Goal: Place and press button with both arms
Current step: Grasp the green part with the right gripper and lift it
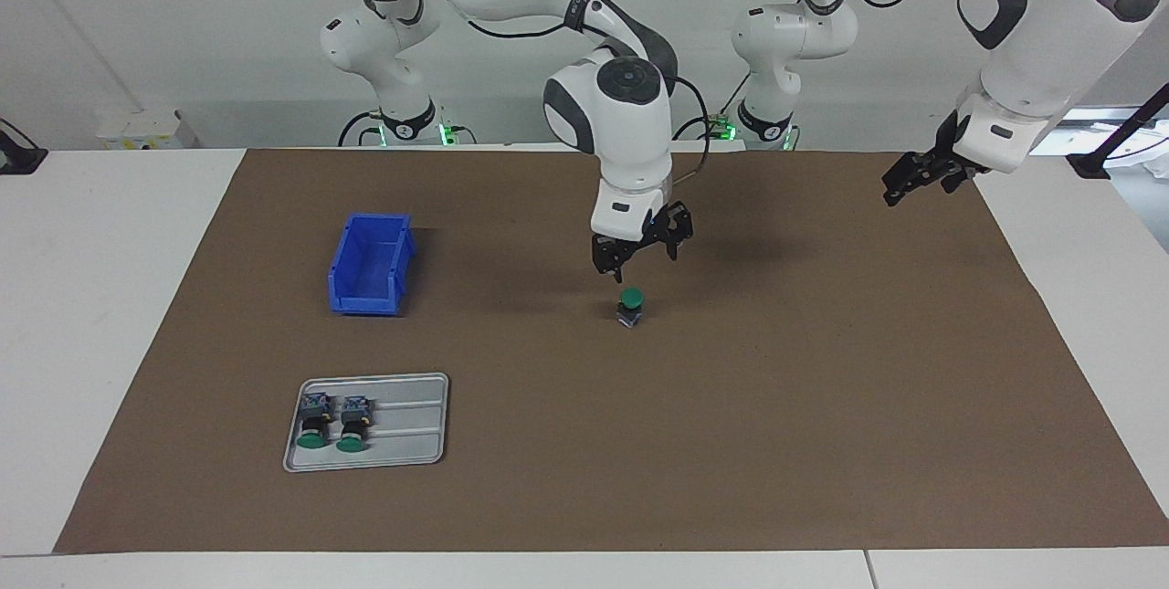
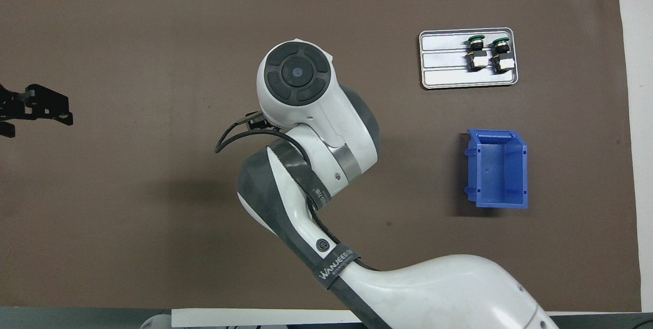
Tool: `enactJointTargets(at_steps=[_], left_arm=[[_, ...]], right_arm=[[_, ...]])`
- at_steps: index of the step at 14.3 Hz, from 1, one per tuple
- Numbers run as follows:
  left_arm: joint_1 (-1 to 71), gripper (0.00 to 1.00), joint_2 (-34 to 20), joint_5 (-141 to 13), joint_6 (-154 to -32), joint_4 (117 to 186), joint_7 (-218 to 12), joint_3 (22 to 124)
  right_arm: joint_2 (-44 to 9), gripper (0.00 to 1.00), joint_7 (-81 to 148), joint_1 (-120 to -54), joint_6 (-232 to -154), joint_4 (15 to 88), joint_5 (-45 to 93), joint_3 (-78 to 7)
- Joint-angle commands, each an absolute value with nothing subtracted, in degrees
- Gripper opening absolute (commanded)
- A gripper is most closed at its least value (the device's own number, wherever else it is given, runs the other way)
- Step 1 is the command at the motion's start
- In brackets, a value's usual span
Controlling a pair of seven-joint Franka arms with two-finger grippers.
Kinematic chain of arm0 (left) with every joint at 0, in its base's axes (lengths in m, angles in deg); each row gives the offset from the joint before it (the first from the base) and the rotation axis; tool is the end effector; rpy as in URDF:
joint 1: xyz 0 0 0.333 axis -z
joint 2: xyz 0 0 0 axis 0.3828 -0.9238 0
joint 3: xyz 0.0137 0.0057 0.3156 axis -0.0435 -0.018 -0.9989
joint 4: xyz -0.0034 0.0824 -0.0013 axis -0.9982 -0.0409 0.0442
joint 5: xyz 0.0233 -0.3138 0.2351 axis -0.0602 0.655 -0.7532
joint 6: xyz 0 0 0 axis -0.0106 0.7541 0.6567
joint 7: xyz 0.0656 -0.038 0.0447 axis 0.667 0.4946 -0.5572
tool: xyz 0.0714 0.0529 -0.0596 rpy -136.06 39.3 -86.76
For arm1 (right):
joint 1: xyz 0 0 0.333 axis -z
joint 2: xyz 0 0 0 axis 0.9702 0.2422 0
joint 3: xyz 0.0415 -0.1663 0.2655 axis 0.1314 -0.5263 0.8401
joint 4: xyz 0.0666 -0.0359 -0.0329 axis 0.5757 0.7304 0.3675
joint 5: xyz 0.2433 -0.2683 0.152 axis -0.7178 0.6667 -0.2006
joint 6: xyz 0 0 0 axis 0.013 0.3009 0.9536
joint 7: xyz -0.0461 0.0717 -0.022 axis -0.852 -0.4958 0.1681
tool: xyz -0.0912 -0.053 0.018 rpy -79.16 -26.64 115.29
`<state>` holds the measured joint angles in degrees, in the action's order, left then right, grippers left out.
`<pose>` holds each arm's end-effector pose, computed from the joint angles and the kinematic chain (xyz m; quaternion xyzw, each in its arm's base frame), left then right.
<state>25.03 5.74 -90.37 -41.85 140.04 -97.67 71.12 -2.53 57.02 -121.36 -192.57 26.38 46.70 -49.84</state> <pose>0.5268 -0.0334 0.5835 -0.9960 -0.0559 0.0670 0.0165 0.5519 0.4671 0.4270 -0.9801 -0.1820 -0.0494 0.0625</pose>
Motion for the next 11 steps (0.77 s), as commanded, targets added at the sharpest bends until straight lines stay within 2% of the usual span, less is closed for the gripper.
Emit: enactJointTargets(at_steps=[1,4,7,11], left_arm=[[25.1,1.0,6.7,-90.9,-39.5,139.8,-96.4,71.4],[25.6,0.99,6.9,-90.6,-39.0,139.9,-95.9,71.4],[25.2,0.99,7.0,-90.6,-39.4,139.6,-95.5,71.4],[25.1,1.0,7.0,-90.6,-39.9,139.6,-95.4,71.4]], right_arm=[[-1.6,0.99,57.0,-121.6,-196.5,28.6,49.4,-50.0],[-0.2,0.99,57.8,-121.6,-200.4,30.3,50.1,-50.0],[-0.2,0.99,60.4,-119.8,-199.7,30.7,50.4,-50.2],[0.5,0.99,55.1,-121.2,-206.6,35.9,50.6,-50.1]])
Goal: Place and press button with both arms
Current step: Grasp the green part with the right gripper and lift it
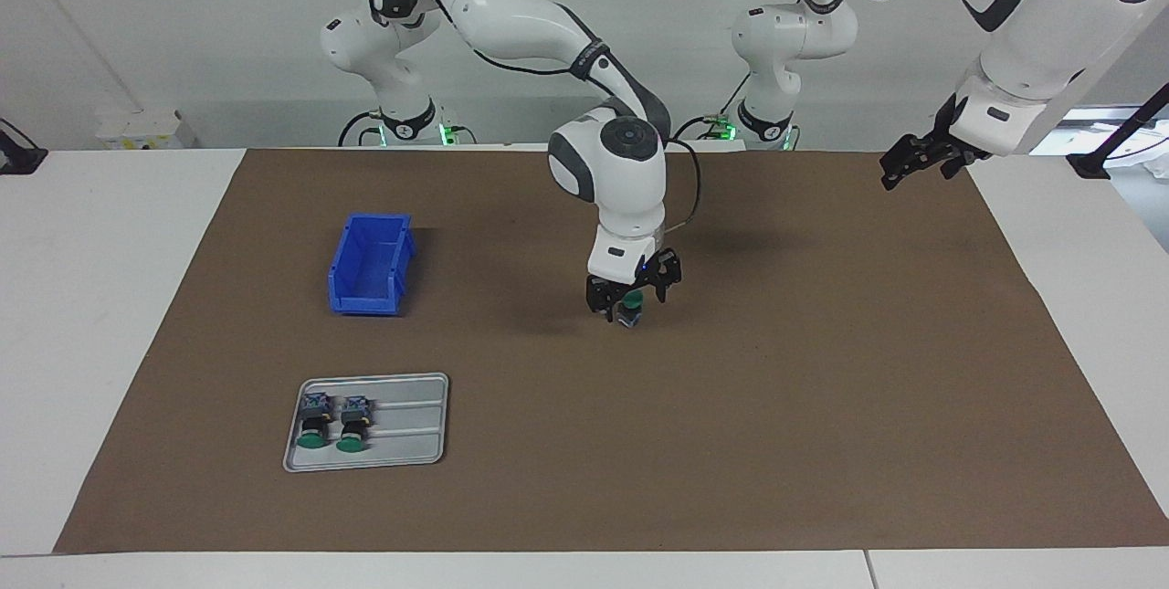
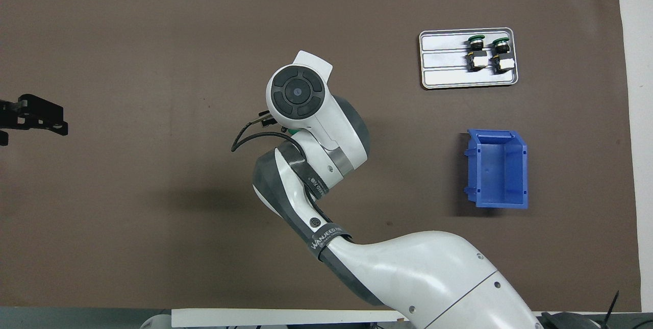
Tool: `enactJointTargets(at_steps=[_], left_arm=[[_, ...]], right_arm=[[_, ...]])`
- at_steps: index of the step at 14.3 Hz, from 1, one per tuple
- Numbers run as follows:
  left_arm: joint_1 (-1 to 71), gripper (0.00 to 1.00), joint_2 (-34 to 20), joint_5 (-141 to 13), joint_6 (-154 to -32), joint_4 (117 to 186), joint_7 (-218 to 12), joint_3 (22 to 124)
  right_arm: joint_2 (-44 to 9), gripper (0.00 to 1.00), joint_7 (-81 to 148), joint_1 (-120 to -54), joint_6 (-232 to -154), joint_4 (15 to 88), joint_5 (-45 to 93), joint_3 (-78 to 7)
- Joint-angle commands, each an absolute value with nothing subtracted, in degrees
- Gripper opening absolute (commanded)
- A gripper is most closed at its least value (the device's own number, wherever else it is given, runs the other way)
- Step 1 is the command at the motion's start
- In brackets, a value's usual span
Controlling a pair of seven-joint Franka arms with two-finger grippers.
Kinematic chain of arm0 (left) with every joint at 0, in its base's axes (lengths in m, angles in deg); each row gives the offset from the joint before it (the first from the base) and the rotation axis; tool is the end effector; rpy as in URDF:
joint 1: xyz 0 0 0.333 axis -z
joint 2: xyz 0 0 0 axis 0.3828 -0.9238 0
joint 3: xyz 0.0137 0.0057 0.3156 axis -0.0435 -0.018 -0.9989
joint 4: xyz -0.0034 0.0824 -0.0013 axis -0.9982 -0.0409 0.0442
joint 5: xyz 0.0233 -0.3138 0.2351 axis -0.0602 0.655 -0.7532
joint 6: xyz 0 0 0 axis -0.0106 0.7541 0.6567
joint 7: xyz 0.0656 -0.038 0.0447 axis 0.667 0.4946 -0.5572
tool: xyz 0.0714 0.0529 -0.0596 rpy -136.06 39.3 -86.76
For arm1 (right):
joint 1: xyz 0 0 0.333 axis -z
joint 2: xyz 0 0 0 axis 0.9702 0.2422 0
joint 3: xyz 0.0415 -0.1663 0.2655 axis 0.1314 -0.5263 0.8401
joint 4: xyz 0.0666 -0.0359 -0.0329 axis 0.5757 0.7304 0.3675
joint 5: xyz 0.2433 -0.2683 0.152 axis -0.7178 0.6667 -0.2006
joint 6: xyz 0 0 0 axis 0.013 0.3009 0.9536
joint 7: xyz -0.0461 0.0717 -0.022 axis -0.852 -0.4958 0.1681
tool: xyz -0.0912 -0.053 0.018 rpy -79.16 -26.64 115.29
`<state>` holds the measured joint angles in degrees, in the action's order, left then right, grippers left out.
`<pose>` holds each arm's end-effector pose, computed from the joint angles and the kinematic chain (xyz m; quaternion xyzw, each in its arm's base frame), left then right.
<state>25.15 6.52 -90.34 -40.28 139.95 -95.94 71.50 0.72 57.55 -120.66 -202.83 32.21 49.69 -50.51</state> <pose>0.5199 -0.0377 0.5894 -0.9965 -0.0367 0.0733 0.0166 0.5681 0.4513 0.3553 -0.9814 -0.1728 -0.0746 0.0372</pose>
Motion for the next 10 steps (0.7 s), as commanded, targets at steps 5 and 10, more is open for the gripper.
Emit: enactJointTargets(at_steps=[5,10], left_arm=[[25.3,1.0,6.9,-90.7,-40.7,139.4,-95.0,71.5],[25.3,1.0,7.4,-90.6,-40.0,139.6,-95.5,71.4]], right_arm=[[0.7,0.99,50.4,-122.0,-209.5,39.5,50.3,-50.1],[0.5,0.76,48.6,-121.9,-209.2,40.0,49.4,-49.9]])
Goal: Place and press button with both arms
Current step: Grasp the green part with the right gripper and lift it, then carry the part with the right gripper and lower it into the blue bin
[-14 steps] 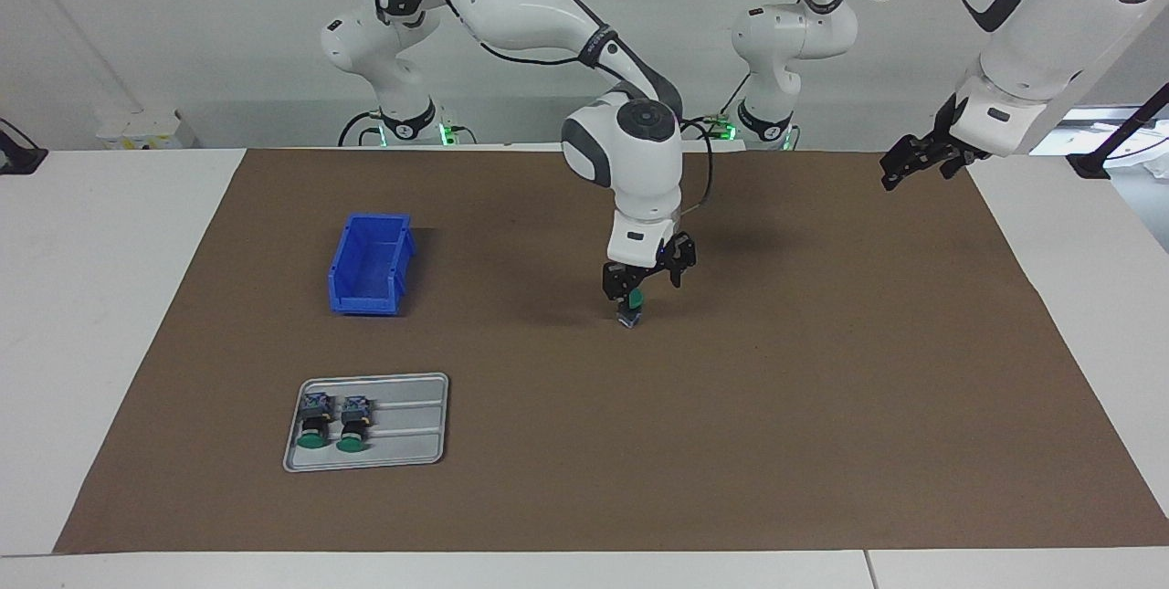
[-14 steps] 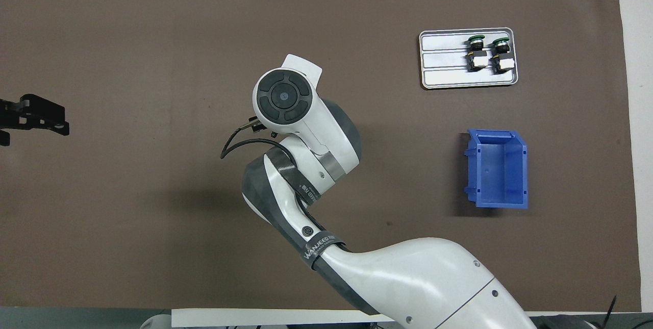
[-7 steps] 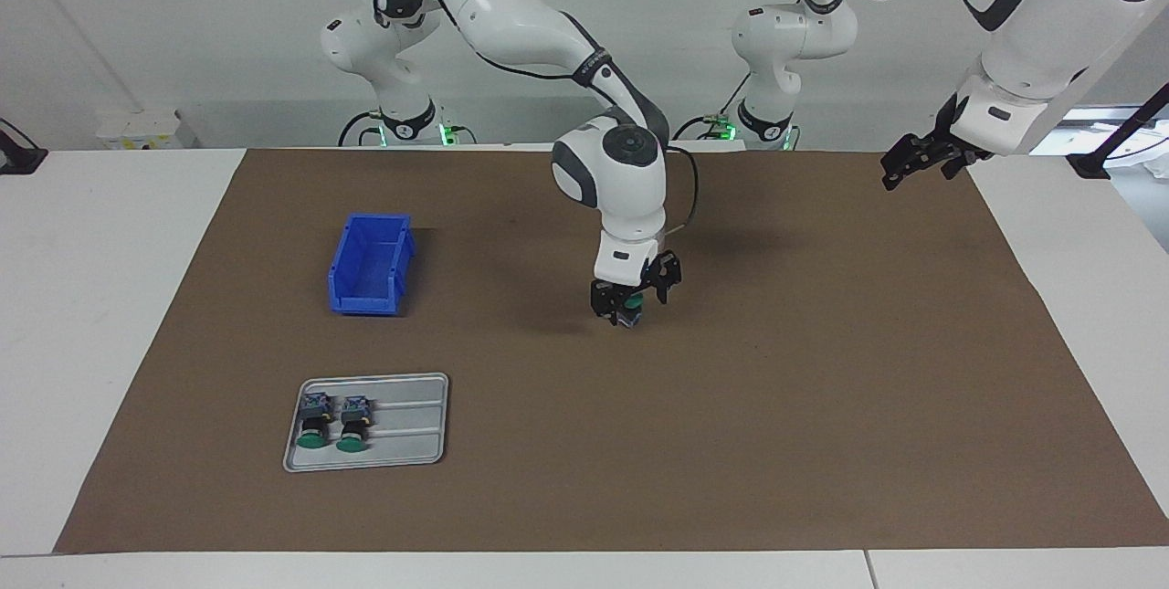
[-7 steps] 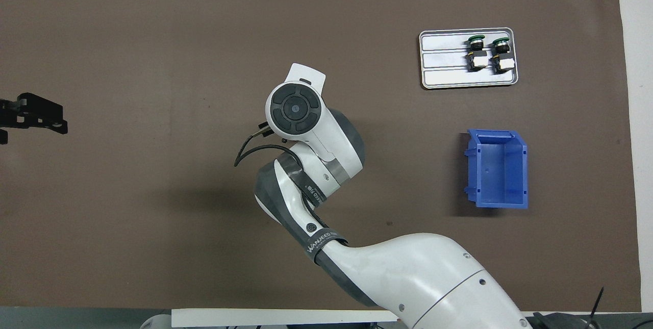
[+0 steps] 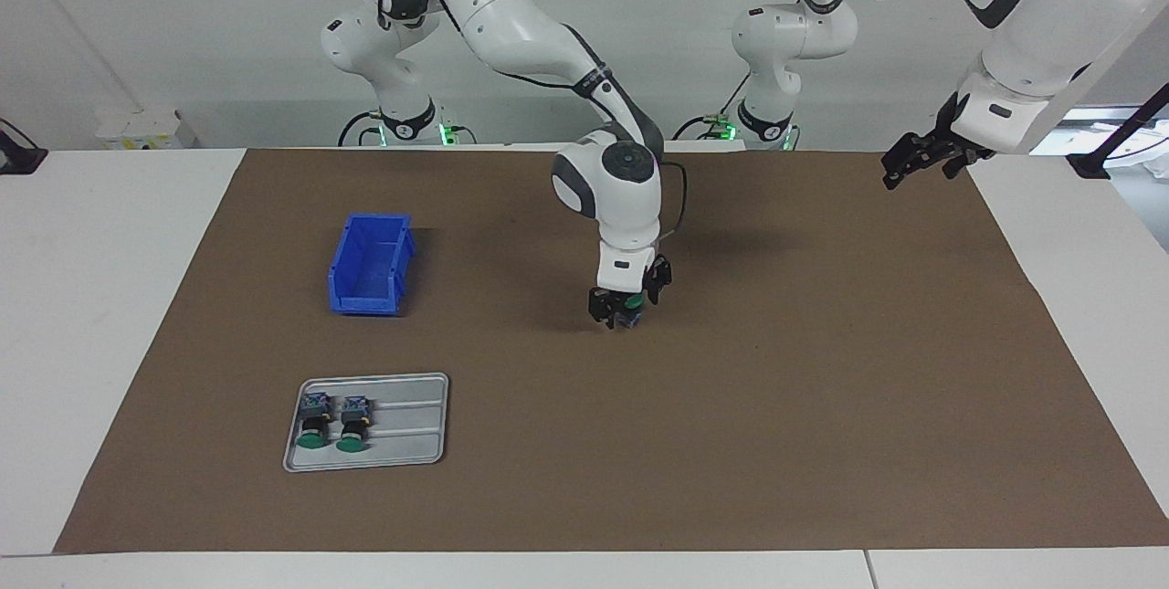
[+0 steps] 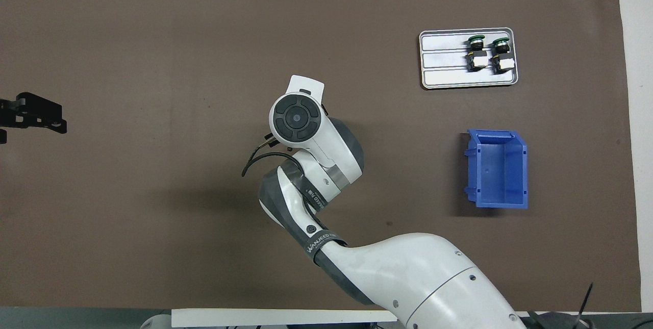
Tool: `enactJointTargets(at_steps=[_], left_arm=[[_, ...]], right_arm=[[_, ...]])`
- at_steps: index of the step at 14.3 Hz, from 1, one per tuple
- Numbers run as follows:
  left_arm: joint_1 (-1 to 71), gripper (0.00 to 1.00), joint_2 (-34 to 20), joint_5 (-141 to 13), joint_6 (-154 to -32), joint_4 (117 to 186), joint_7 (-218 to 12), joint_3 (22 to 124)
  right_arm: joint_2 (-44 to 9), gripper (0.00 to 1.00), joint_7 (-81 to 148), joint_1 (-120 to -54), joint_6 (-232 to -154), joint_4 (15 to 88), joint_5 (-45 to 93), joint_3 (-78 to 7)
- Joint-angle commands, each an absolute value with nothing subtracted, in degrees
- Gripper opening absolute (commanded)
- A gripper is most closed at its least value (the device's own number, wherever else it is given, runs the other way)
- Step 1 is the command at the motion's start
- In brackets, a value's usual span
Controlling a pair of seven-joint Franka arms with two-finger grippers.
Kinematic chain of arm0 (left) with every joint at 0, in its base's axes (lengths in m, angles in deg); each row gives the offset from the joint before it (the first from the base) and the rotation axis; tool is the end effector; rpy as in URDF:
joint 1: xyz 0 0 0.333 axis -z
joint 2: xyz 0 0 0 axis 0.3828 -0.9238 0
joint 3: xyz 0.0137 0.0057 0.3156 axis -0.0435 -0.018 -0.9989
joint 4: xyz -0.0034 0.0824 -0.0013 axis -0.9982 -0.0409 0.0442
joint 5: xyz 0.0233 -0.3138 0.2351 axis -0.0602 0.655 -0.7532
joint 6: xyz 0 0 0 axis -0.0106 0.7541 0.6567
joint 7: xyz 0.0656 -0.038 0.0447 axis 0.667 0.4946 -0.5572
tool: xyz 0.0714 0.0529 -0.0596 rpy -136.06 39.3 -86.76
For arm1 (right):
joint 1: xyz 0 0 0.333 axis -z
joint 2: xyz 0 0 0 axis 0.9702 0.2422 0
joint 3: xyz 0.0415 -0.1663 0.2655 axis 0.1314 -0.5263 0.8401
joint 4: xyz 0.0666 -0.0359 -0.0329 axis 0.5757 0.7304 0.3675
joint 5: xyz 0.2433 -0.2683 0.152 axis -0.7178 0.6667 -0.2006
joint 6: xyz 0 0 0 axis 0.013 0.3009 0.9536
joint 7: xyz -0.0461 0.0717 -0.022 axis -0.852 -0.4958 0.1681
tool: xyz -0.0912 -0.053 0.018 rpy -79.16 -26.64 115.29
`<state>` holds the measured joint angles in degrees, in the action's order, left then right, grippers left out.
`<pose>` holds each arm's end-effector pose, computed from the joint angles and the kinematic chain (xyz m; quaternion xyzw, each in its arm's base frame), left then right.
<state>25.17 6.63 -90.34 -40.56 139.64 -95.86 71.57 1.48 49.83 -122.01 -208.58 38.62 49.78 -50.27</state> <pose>0.5203 -0.0386 0.5933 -0.9970 -0.0353 0.0672 0.0160 0.5465 0.4532 0.3031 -0.9660 -0.2484 -0.0665 0.0253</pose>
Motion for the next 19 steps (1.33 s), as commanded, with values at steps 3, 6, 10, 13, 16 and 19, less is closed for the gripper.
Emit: enactJointTargets(at_steps=[3,6,10,13,16,19], left_arm=[[25.1,1.0,7.4,-90.6,-39.4,139.7,-94.8,71.4],[25.2,1.0,7.6,-90.6,-39.4,139.6,-94.8,71.4],[24.9,1.0,7.6,-90.8,-39.4,139.6,-91.8,71.4],[24.9,1.0,7.6,-90.8,-39.3,139.7,-91.8,71.4],[24.9,1.0,7.6,-90.8,-39.2,139.7,-91.8,71.4],[25.0,1.0,7.6,-90.8,-39.2,139.7,-91.8,71.4]], right_arm=[[0.3,0.43,48.6,-121.7,-207.6,39.9,49.4,-49.0],[0.4,0.0,48.8,-121.3,-201.0,34.8,49.8,-49.0],[-3.7,0.0,48.2,-115.5,-197.0,33.4,50.0,-49.4],[-12.0,0.0,40.7,-107.4,-196.5,42.6,49.5,-49.3],[-21.7,0.0,33.2,-99.8,-196.5,54.0,48.3,-49.2],[-29.2,0.0,31.5,-96.7,-196.5,64.1,48.3,-49.3]])
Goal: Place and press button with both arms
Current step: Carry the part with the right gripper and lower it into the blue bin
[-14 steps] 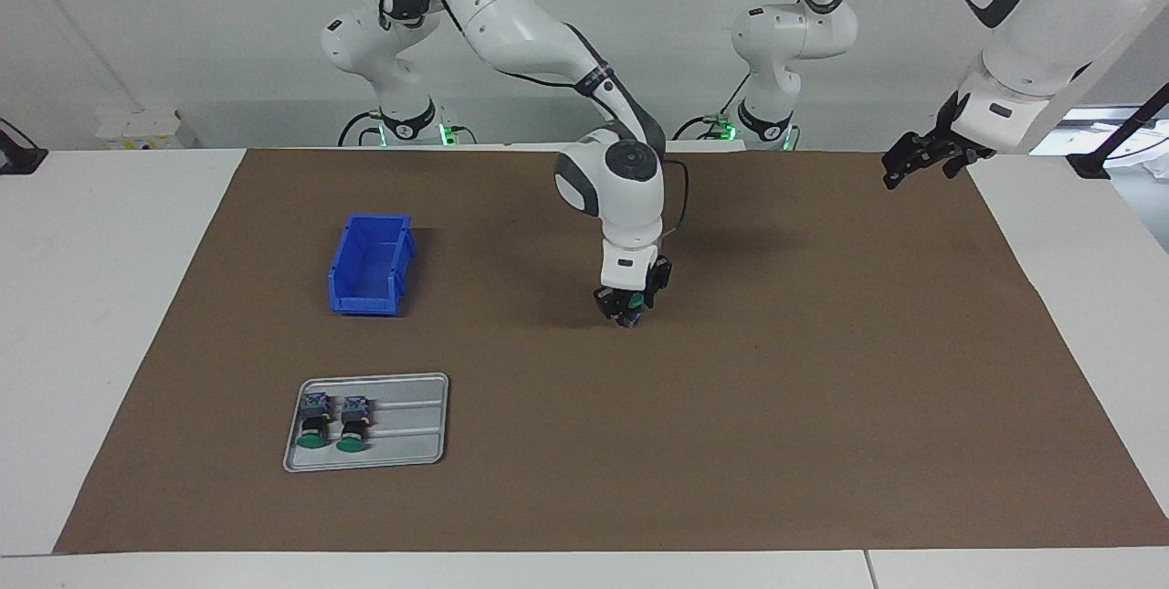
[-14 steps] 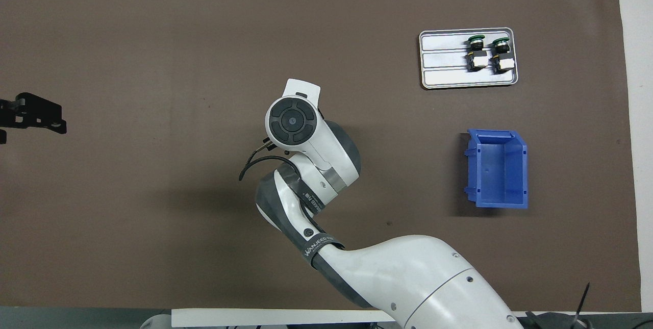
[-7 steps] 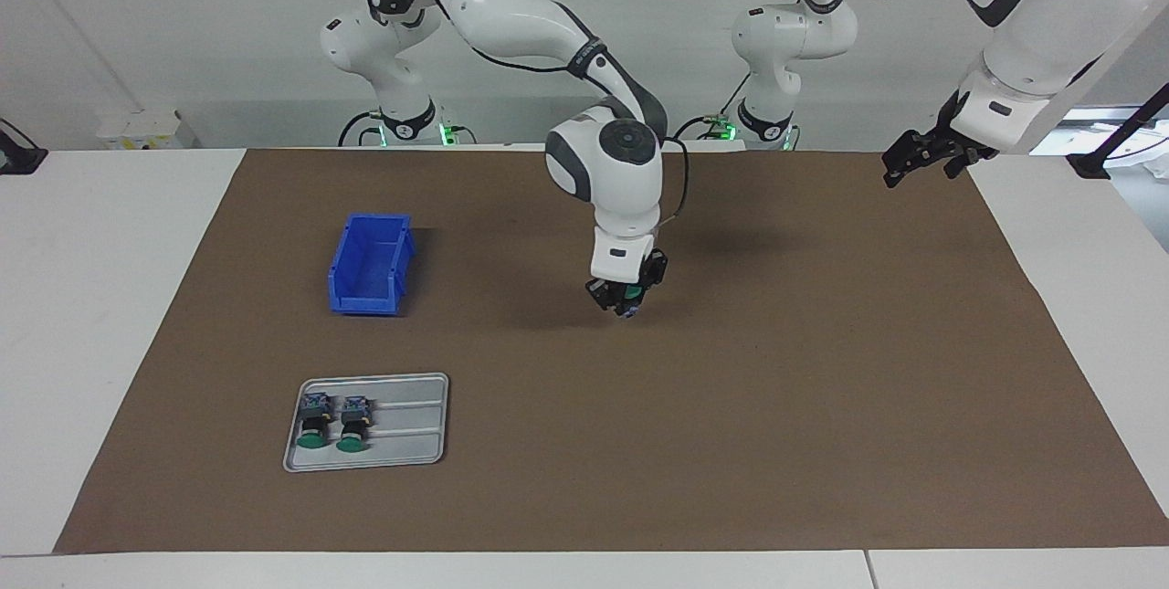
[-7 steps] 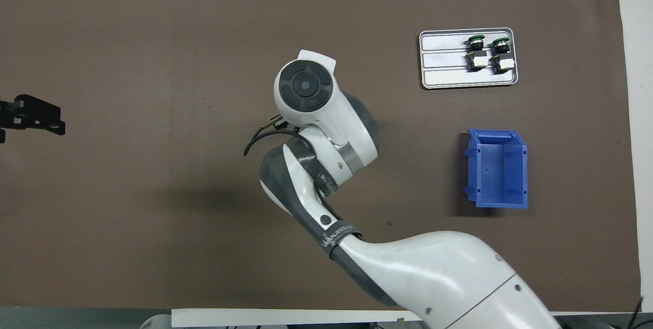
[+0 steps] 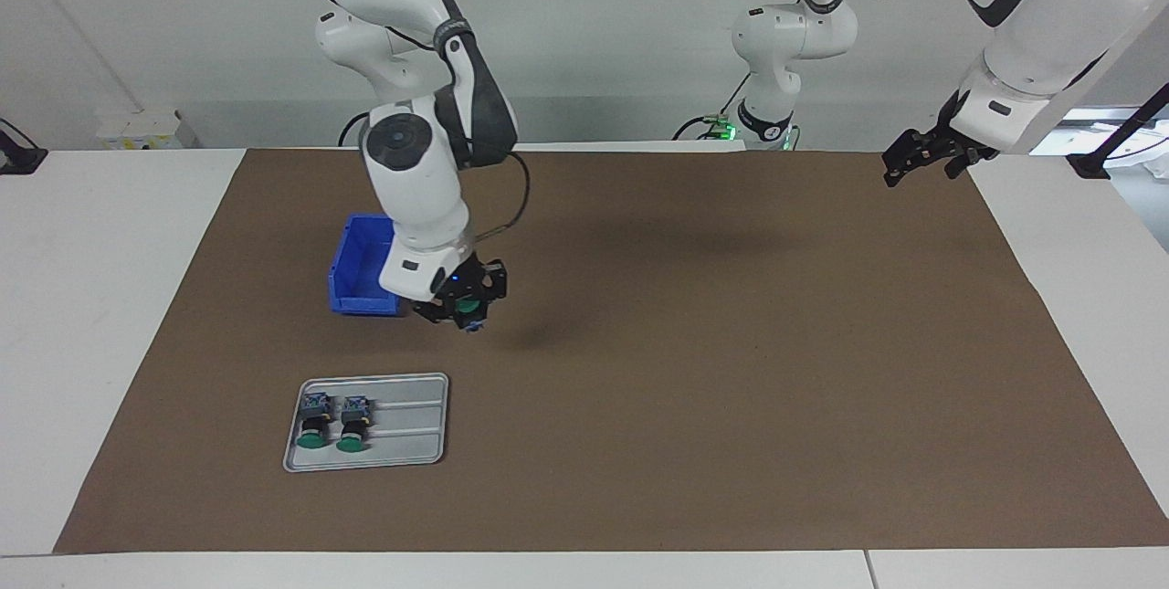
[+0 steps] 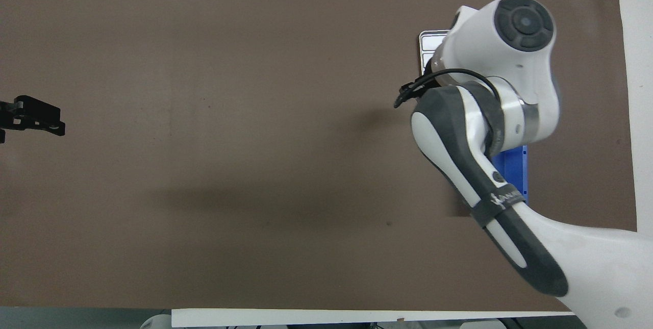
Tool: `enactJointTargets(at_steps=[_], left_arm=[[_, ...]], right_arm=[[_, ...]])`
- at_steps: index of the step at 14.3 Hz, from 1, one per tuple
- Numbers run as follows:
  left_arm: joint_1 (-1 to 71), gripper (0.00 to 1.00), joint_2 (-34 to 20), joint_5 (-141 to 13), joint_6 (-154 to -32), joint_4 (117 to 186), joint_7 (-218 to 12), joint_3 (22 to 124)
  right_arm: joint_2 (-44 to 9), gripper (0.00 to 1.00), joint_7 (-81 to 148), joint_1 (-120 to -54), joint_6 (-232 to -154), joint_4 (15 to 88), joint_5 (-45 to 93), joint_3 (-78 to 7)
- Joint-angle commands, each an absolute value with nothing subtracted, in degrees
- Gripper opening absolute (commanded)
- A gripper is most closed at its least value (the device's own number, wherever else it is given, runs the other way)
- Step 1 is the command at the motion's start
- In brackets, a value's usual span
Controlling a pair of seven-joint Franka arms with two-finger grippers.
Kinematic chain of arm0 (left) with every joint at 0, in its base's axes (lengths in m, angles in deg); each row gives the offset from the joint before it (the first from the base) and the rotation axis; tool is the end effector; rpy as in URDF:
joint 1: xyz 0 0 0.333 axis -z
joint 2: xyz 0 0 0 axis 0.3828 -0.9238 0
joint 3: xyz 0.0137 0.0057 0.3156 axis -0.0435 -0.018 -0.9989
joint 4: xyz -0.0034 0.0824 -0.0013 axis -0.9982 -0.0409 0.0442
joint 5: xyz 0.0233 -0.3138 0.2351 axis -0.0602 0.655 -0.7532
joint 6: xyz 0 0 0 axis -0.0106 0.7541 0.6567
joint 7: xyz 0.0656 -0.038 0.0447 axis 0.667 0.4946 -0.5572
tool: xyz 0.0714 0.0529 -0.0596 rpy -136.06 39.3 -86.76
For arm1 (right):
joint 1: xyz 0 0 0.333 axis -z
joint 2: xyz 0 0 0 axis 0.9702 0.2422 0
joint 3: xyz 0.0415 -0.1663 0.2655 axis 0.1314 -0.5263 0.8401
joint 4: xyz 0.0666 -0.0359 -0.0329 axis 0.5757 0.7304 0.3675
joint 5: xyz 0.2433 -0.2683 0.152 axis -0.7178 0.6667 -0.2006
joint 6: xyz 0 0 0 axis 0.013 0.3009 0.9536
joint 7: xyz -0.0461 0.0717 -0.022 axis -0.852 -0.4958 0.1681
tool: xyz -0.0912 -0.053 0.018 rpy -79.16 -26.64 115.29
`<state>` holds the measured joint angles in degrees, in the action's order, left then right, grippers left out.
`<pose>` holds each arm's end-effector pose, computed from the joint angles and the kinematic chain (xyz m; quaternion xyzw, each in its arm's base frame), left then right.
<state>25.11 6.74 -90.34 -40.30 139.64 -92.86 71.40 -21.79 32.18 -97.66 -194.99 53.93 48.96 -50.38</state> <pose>0.5194 -0.0364 0.5940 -0.9975 -0.0112 0.0689 0.0141 0.5928 0.1564 0.4232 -0.9826 -0.1818 -0.0189 0.0321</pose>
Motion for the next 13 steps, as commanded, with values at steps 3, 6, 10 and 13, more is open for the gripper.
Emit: enactJointTargets(at_steps=[3,6,10,13], left_arm=[[25.7,1.0,7.6,-90.8,-39.2,139.8,-92.0,71.4],[25.8,1.0,7.6,-90.8,-39.2,139.8,-92.5,72.0],[25.7,1.0,7.6,-90.8,-39.4,139.8,-92.5,71.8],[25.6,1.0,7.6,-90.8,-39.4,139.8,-92.5,71.8]], right_arm=[[-34.8,0.0,30.2,-92.6,-196.5,70.0,48.2,-49.4],[-36.5,0.0,30.1,-89.2,-196.9,72.6,48.2,-49.4],[-37.1,0.0,28.7,-84.7,-196.4,74.3,48.2,-49.4],[-38.2,0.0,29.0,-84.5,-198.9,78.2,48.2,-49.4]])
